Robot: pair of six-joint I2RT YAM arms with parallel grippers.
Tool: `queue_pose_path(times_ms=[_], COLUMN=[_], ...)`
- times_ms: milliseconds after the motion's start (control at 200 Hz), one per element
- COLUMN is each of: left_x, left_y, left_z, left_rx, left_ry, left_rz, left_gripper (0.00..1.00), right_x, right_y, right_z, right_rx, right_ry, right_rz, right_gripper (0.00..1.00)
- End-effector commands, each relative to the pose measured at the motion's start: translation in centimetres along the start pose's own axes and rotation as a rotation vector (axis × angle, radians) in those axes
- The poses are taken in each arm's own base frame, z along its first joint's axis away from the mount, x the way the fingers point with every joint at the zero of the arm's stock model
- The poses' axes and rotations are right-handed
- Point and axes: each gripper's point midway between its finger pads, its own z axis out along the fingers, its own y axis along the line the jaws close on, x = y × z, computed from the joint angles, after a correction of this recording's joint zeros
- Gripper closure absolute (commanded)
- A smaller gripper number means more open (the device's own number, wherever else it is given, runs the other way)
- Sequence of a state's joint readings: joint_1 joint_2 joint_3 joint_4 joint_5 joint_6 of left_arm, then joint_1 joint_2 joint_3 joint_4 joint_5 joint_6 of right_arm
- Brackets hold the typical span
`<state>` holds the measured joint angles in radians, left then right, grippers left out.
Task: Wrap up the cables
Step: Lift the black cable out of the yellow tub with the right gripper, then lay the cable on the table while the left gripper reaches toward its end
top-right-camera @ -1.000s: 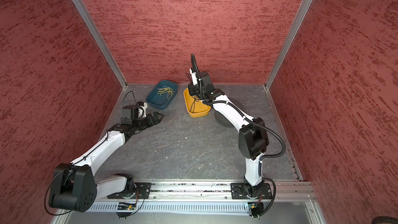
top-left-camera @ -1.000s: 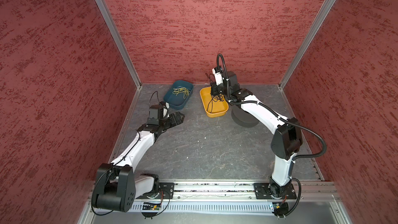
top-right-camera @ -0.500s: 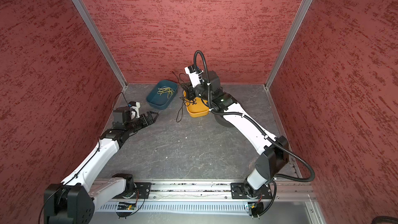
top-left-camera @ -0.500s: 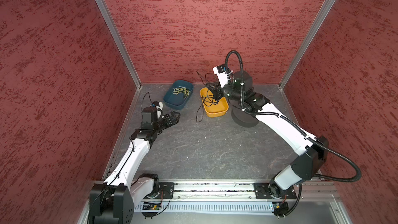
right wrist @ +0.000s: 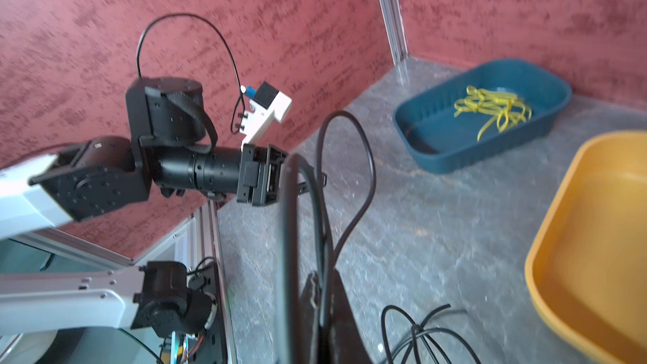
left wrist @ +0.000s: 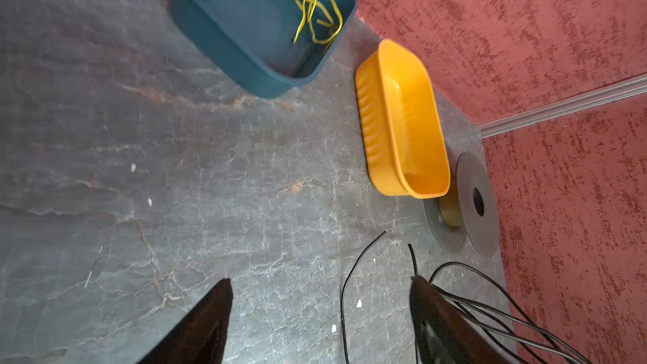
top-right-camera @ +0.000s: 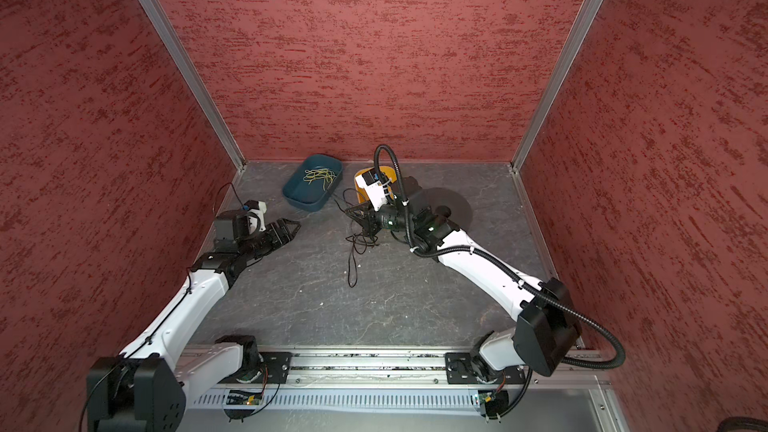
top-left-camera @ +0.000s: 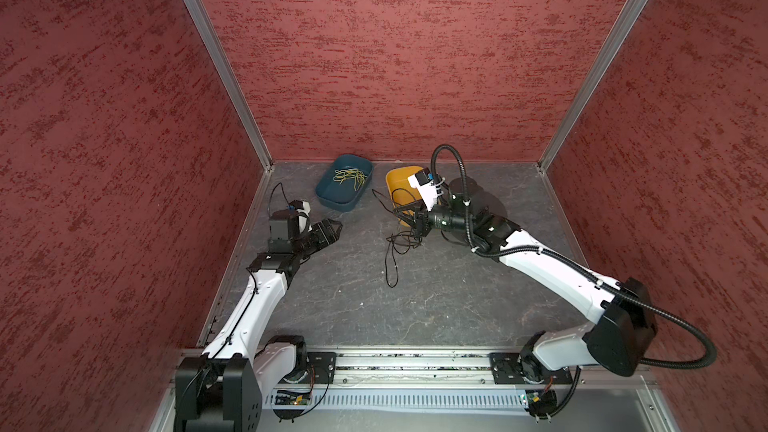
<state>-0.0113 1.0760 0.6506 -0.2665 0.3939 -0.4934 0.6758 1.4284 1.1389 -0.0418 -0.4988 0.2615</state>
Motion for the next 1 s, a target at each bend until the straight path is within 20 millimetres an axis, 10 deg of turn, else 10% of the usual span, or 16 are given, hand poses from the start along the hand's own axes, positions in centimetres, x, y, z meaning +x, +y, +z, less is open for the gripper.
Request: queue_pose_path(times_ms=[0,636,997], left_x=[1.2,9.4,11.0], left_y=[-0.3,-3.5,-5.8], left_z=[1.1,8.2,12.2], left_rx=[0.017,-0.043,-0.11], left_ry=[0.04,0.305,0.359], left_rz=[0.012,0.212,0.368], left_gripper=[0.24,0.35,0.43], right_x=[-1.3,11.3,13.8], right_y=[0.0,-11.0,-12.5], right_z=[-0.6,-6.4,-9.8], right_rx=[0.032,0.625,0.754], right_ry=[-0.069,0.131,0.117], right_rz=[-0.019,0.078,0.136], right_gripper=[1.0,0.93,0.42])
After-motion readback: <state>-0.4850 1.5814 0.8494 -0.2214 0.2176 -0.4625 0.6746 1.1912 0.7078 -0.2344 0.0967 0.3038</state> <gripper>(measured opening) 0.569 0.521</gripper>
